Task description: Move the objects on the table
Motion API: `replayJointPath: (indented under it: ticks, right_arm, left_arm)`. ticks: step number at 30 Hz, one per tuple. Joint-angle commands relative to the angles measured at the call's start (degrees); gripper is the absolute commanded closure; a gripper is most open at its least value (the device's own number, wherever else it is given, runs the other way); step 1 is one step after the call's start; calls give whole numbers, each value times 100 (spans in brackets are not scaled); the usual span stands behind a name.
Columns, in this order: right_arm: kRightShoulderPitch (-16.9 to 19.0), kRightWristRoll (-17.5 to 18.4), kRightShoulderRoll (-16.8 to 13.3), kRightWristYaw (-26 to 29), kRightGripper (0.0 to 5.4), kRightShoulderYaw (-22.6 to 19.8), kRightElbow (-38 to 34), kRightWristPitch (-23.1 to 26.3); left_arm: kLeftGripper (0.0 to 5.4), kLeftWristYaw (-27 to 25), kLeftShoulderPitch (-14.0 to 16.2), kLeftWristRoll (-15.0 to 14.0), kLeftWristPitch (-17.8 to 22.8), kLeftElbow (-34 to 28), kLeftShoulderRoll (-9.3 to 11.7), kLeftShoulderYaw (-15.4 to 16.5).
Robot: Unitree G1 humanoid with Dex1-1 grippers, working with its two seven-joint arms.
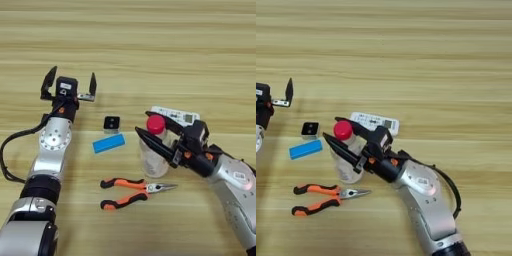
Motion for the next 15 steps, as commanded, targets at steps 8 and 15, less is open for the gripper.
replayJointPath:
  ticks: [8,15]
  right_arm:
    - [-113,100,-32,77,343,-60,79,138]
    - [-115,136,-32,124,343,-71,69,194]
  left_arm:
    - [0,6,-135,11,-45,151,18,-1]
    - [0,9,-137,11,-59,161,21,2]
